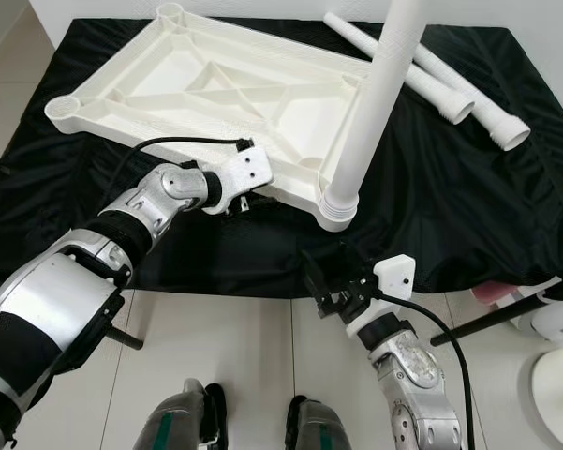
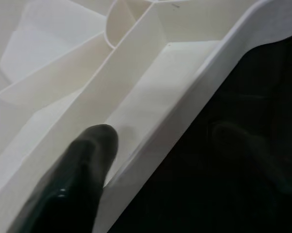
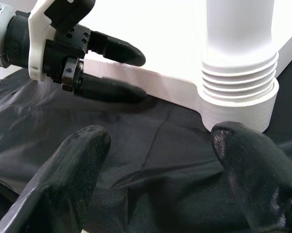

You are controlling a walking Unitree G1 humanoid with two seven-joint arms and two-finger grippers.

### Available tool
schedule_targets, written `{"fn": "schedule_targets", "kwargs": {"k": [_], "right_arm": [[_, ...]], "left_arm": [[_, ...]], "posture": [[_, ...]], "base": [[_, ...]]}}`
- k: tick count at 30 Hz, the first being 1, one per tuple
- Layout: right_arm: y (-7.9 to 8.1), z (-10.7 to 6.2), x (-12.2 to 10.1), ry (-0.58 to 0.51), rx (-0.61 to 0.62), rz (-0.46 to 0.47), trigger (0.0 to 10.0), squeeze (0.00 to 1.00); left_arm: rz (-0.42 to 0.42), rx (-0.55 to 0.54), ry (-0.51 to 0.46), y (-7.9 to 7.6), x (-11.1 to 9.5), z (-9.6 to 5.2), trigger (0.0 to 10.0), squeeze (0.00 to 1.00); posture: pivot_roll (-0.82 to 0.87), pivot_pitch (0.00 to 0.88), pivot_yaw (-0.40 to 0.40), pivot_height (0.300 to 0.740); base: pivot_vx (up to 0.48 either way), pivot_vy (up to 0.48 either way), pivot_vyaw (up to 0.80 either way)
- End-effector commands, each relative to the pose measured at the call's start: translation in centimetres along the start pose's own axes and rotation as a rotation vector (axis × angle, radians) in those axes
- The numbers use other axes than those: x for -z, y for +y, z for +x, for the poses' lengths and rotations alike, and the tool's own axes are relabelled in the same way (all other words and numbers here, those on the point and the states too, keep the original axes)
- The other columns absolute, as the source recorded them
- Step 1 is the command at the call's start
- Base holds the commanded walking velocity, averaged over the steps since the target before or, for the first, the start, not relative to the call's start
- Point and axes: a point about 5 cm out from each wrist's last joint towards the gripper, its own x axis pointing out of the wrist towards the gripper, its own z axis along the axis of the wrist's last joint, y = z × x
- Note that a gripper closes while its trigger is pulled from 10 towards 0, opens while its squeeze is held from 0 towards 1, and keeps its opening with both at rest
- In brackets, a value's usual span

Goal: Building children table

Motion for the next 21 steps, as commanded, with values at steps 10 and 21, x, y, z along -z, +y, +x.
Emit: {"fn": "schedule_targets", "kwargs": {"k": [10, 21], "right_arm": [[0.0, -0.8, 0.2, 0.025, 0.016, -0.007, 10.0, 0.00], [0.1, -1.1, 0.3, 0.033, 0.025, -0.009, 10.0, 0.00]], "left_arm": [[0.010, 0.204, 0.090, -2.5, 1.9, 0.2, 10.0, 0.00], [0.005, 0.250, 0.111, -2.9, 2.3, 0.2, 0.0, 0.00]], "posture": [[-0.09, 0.181, 0.058, 0.740], [-0.09, 0.176, 0.067, 0.740]], "base": [[0.000, 0.000, 0.00], [0.000, 0.000, 0.00]]}}
